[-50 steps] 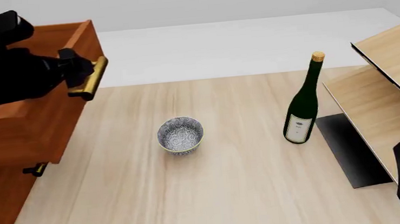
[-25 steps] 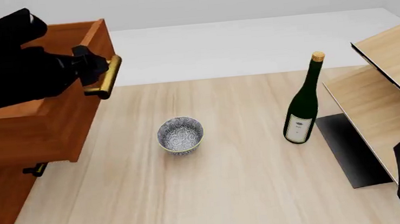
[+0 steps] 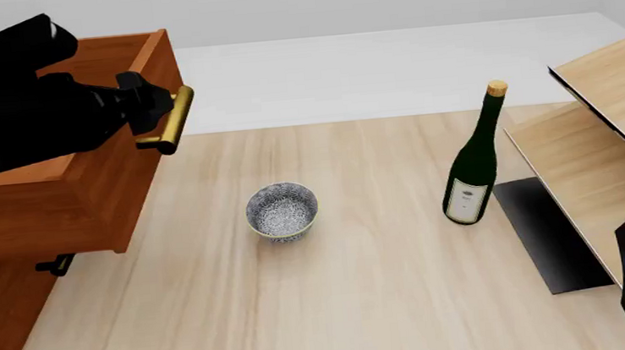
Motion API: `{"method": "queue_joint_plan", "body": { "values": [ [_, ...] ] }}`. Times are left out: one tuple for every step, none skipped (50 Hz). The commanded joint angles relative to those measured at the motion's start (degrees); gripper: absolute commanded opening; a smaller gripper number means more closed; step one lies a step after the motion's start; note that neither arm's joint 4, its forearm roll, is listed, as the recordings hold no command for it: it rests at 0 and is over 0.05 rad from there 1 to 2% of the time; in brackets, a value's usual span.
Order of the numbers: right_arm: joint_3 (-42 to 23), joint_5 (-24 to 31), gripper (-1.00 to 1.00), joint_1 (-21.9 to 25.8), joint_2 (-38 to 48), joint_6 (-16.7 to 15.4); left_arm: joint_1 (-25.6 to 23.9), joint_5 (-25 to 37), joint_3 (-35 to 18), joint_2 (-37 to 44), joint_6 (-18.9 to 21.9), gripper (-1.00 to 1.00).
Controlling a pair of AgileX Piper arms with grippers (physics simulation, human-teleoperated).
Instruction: Close the bottom drawer of the cabinet and open the top drawer.
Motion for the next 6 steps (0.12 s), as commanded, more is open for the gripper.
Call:
{"method": "queue_joint_plan", "body": {
  "values": [
    [0.0,0.0,1.0,0.0,0.0,0.1,-4.3,-1.3,2.3,3.2,3.2,1.0],
    [0.0,0.0,1.0,0.0,0.0,0.1,-4.3,-1.3,2.2,3.2,3.2,1.0],
    [0.0,0.0,1.0,0.0,0.0,0.1,-4.5,-1.1,1.9,3.2,3.3,1.0],
    [0.0,0.0,1.0,0.0,0.0,0.0,-4.7,-1.0,1.6,3.1,3.3,1.0],
    [0.0,0.0,1.0,0.0,0.0,0.0,-4.7,-1.0,1.6,3.1,3.3,1.0],
    [0.0,0.0,1.0,0.0,0.0,0.1,-4.7,-0.8,1.3,3.0,3.2,1.0]
  ]
}}
